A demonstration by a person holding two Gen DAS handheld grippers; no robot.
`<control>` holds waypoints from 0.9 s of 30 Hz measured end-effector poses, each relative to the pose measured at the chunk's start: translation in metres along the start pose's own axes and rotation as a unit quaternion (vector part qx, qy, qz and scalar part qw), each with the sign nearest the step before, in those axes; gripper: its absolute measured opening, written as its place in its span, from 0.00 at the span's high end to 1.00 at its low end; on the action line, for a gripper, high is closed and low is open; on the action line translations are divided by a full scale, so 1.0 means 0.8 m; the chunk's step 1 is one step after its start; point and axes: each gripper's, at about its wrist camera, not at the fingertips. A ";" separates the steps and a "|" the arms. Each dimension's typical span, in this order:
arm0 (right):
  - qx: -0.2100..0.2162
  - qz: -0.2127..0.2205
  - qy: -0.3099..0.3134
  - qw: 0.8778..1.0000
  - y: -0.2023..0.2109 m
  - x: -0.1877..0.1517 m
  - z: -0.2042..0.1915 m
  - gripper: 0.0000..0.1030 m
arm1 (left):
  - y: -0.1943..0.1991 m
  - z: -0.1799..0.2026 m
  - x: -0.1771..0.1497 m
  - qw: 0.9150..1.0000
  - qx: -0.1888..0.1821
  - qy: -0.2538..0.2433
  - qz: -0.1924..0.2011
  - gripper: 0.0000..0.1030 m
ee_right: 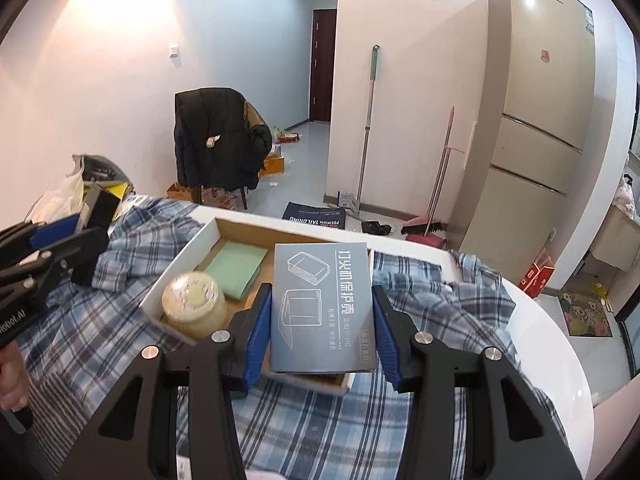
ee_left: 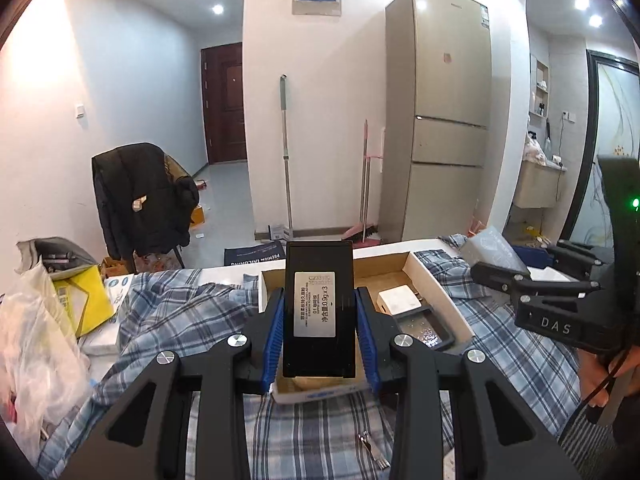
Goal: Organize rigid objects
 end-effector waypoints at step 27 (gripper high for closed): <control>0.006 -0.129 -0.085 0.988 -0.158 0.006 0.015 0.56 | -0.186 -0.014 0.013 0.991 -0.017 0.006 -0.136 0.65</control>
Point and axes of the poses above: each gripper's, at about its wrist camera, not at the fingertips, and y roughly against the way its jaws point, z to its right, x to its top, and after that the axes turned 1 degree about z, right-handed
